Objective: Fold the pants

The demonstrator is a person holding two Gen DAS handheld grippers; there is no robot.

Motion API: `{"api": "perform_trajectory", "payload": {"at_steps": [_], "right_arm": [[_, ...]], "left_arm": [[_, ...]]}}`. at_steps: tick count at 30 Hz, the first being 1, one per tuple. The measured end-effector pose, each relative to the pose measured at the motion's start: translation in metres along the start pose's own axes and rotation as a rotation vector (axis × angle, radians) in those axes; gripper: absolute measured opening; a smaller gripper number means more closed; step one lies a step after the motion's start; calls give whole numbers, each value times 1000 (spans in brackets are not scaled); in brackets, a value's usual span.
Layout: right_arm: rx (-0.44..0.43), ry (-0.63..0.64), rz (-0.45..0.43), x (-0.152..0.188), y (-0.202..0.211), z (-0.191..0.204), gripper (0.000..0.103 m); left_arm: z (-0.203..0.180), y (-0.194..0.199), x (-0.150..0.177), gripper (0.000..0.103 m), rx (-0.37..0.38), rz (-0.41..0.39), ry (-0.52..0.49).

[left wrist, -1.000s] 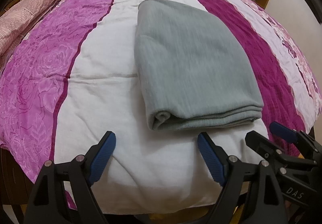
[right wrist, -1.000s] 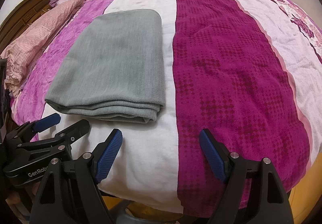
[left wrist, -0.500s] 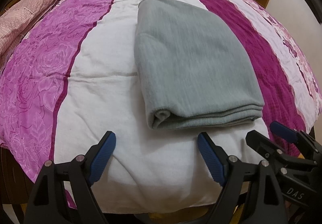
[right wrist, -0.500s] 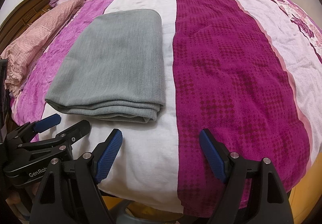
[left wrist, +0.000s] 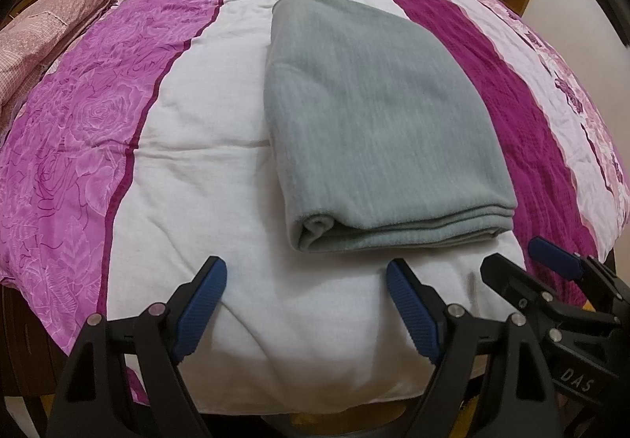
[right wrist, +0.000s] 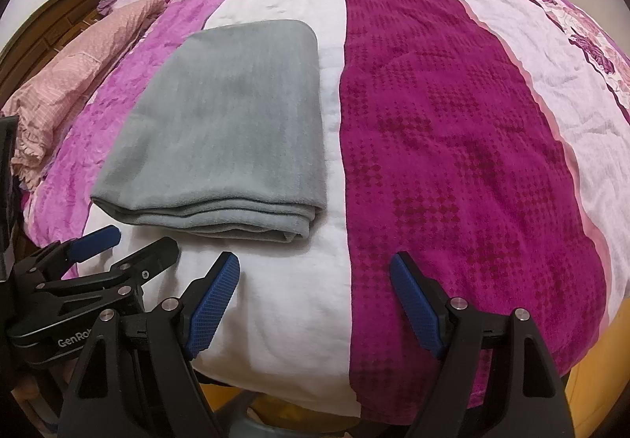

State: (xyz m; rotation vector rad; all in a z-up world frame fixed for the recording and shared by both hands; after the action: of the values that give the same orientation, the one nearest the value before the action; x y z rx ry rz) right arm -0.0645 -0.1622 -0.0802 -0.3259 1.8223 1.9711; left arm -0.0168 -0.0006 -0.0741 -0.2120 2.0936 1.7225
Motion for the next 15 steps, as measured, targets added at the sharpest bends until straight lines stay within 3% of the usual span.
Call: {"api": "perform_trajectory", "payload": {"at_steps": [15], "right_arm": [[-2, 4, -5, -1, 4, 3, 74]], "left_arm": [[-1, 7, -5, 87, -33, -26, -17]]}}
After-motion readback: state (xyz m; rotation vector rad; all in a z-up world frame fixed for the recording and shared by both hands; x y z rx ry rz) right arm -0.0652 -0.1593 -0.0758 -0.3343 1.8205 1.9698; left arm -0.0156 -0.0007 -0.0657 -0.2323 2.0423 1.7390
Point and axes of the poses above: each gripper's, at about its wrist camera, not at the fingertips, and y roughly against the way its jaws point, z to its left, x to its underside, the point moved 5 cm from there along -y, roughly the way its jaws point, and after that the axes turned 7 degrees about x, right-handed, at the moved point
